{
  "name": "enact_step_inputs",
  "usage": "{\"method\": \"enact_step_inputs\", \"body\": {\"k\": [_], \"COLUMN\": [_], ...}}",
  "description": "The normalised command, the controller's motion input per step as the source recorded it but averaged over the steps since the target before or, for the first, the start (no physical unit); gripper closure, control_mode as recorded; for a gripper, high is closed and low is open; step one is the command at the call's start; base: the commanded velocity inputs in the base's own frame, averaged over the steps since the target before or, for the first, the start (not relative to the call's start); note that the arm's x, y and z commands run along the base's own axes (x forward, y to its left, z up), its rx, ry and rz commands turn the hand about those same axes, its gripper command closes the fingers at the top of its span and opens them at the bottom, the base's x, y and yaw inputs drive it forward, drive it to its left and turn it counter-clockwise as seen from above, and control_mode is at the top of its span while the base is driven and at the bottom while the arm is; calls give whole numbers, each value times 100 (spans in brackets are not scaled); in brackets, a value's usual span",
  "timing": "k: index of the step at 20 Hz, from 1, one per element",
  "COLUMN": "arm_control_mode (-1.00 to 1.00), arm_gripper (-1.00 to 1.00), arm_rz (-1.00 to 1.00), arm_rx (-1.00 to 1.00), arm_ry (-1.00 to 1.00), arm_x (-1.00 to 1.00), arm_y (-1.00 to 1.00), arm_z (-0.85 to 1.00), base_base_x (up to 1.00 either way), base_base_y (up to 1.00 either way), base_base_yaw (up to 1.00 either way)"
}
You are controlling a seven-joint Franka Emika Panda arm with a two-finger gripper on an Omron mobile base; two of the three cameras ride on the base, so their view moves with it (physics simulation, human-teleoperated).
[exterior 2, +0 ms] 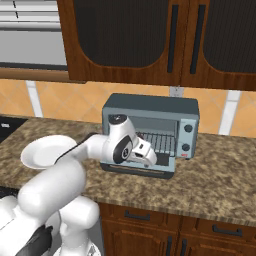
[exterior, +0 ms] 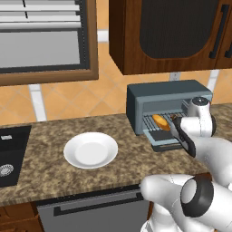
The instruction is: Pick up the kebab skewer and baguette bread, and place them inside the toaster oven. Close the toaster oven door and start by setting the timer.
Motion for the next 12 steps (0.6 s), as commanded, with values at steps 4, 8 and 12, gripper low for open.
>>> {"method": "enact_step_inputs", "body": {"k": [4,8,12], "arm_control_mode": [-100,-100,-100], "arm_gripper": [-100,-100,-100], "arm_rz": [-3,-4,-7], "arm_rx": [0,0,1], "arm_ry": [0,0,0], "arm_x": [41,47,44], "arm_y": [0,0,0], "arm_z": [-31,-29,-34], "base_base_x": [0,0,0], "base_base_y": [0,0,0], "base_base_yaw": [0,0,0]}}
